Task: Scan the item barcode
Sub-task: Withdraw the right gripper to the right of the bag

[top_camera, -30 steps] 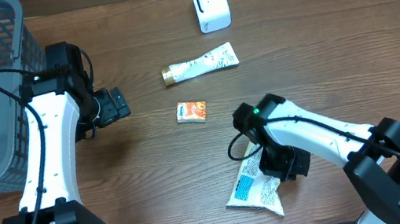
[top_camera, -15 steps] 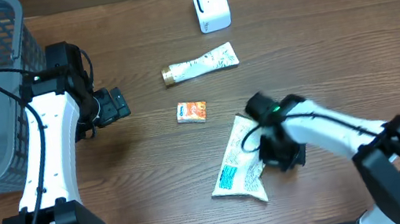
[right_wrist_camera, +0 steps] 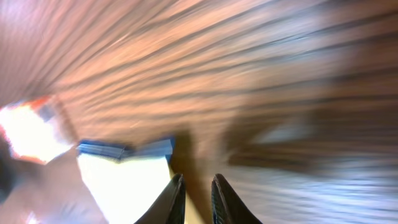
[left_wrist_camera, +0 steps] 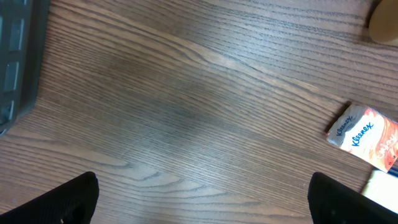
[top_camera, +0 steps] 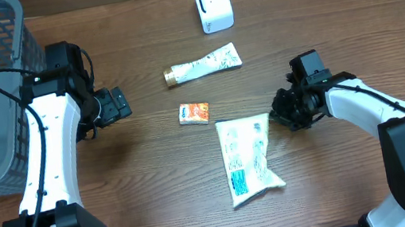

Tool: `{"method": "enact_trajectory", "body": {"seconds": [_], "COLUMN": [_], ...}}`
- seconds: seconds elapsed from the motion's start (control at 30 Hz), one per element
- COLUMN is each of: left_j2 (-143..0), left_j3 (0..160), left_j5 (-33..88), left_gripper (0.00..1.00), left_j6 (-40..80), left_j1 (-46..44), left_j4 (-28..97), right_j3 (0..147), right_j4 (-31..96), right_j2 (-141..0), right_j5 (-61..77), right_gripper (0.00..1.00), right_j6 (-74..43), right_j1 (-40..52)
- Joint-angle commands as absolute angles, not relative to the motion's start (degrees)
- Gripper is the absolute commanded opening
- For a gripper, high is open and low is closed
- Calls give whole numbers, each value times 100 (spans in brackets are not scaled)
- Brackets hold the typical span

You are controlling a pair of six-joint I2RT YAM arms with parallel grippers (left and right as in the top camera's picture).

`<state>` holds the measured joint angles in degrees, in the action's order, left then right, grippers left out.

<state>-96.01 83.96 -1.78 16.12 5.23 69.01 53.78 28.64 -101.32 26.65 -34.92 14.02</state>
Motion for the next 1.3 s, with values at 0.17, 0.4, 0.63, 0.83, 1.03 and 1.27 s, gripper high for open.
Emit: {"method": "enact_trajectory", "body": {"seconds": [0.17, 0.4, 0.63, 0.83, 1.03, 1.27], "left_j2": [-9461, -9461, -9461, -9461, -9461, -9461], "left_j3": [8490, 8490, 8490, 8490, 8490, 8490], "left_j5": [-211, -213, -213, -209, -211, -211], "left_gripper": [100, 100, 100, 100, 100, 100], "left_j6": [1544, 1542, 1542, 1544, 1542, 1542], "left_j1": [519, 519, 519, 519, 519, 519], "left_j4": [6866, 6855, 6845, 6807, 6810, 6834], "right_j3": [5345, 5883, 7015, 6613, 5817, 5817], "right_j4": [2318, 2727, 5638, 6368, 6283, 7325], "right_j2": [-10171, -10165, -10020, -9985, -9985, -9579], "right_j5": [4683, 4919, 3055, 2574, 3227, 3826], "right_gripper": [22, 77, 92, 93, 93, 96], "right_j6": [-2615, -2178, -1601, -1343, -1173, -1608], "right_j1": [1492, 1260, 1214, 1284, 1306, 1299]}}
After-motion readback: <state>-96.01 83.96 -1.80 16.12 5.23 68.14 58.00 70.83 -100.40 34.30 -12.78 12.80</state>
